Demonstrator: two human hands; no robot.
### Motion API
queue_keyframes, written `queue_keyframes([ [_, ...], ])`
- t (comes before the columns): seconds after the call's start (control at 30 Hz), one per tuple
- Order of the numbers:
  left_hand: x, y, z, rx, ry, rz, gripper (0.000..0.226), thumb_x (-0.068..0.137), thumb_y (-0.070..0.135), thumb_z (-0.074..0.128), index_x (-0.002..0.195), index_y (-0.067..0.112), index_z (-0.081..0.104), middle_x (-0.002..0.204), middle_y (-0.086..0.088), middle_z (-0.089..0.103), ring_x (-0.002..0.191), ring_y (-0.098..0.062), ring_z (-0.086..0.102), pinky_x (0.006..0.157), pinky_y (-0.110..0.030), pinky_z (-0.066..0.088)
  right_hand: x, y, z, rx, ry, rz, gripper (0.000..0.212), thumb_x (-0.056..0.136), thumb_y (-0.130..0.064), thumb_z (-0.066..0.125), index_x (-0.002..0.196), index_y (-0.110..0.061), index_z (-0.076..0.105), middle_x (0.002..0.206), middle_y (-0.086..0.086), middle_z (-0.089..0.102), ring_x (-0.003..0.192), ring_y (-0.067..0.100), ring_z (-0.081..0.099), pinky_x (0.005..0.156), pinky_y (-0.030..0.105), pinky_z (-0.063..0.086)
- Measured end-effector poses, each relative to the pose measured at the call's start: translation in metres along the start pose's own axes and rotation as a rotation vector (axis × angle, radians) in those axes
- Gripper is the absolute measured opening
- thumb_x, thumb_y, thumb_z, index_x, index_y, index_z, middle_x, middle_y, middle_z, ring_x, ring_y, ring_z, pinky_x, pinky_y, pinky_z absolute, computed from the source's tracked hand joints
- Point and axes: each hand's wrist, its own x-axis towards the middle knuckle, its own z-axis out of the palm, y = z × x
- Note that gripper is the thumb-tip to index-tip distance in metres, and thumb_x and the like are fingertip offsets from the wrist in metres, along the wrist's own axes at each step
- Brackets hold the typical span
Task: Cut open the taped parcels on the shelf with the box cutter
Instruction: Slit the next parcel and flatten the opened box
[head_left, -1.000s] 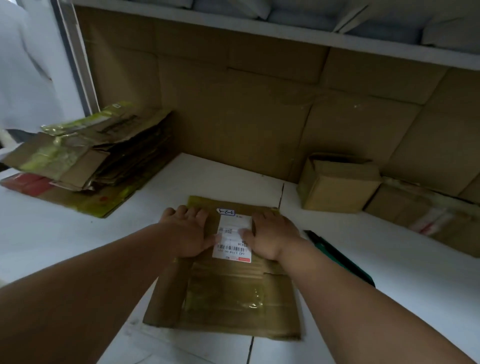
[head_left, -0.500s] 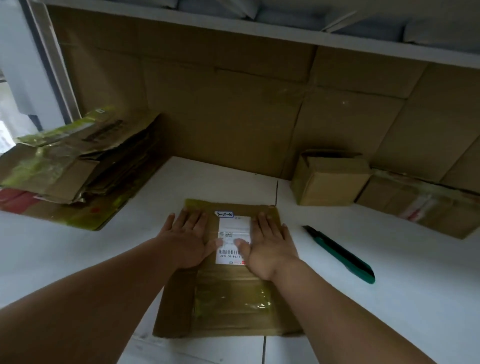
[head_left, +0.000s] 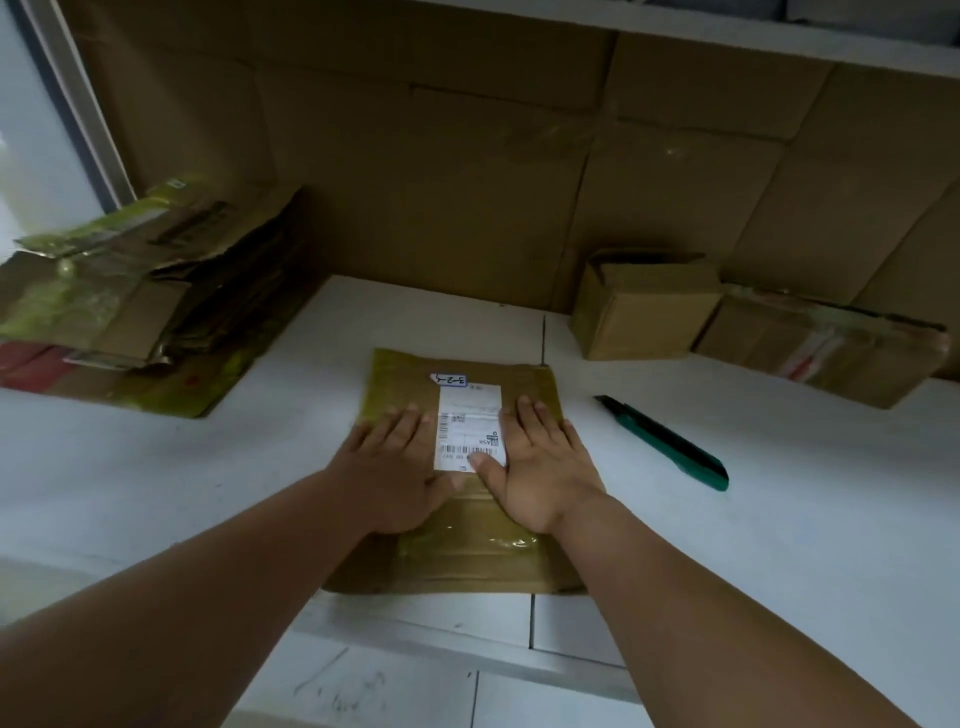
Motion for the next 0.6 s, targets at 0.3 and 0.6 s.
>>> queue_keyframes([
  [0.3,-0.029,0.001,0.006,-0.013,-0.046,-0.091,0.09,0.088,0.077,0.011,0.154,0.022,-0.013,0.163,0.0,-0.016,0.149,-0.019,-0.016,0.12,-0.041,-0.006,-0.021,-0.014,-0.001,-0.012,-0.029,-0.051,0.084,0.091,-0.072,0.01,0.158,-0.023,-0.002,0.165,0.001,-0.009,0.15,0.02,-0.014,0.12,0.043,-0.011],
  [0.6,-0.035,0.013,0.006,-0.107,-0.044,-0.188,0.085,0.093,0.071,0.016,0.155,0.02,-0.009,0.164,0.0,-0.012,0.149,-0.02,-0.015,0.12,-0.042,-0.002,-0.05,-0.004,0.009,0.01,-0.004,-0.091,0.089,0.085,-0.079,0.005,0.157,-0.026,-0.005,0.164,-0.004,-0.015,0.149,0.017,-0.02,0.119,0.043,-0.014],
])
